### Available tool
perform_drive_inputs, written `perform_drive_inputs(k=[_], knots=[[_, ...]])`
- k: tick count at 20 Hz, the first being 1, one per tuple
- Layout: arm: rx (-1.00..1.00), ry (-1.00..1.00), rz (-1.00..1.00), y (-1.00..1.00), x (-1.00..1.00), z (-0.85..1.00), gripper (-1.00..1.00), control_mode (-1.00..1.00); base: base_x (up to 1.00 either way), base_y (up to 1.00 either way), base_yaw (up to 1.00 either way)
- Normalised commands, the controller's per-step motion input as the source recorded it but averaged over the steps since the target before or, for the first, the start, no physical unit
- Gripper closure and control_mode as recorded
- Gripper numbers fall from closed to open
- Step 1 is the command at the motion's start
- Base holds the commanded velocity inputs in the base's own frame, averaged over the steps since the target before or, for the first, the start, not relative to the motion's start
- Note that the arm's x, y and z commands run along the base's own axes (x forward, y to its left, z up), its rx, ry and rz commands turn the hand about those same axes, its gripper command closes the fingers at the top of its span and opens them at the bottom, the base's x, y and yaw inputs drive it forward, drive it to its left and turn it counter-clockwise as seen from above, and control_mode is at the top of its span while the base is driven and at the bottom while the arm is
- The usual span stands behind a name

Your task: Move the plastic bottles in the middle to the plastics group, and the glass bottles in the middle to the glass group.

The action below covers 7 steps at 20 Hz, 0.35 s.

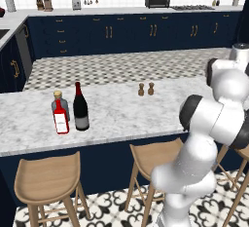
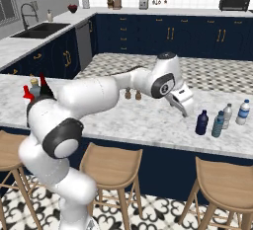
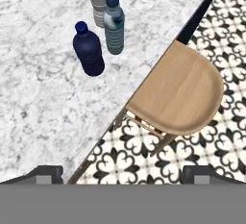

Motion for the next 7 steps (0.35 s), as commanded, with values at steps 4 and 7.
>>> perform_drive_inputs(k=[4,7], knots=[[0.0,0.0,0.25,0.43,-0.5,0.04,-1.0,-1.0,0.0,0.0,0.0],[0.0,0.0,0.27,0.4,-0.15,0.09,-1.0,-1.0,0.0,0.0,0.0]])
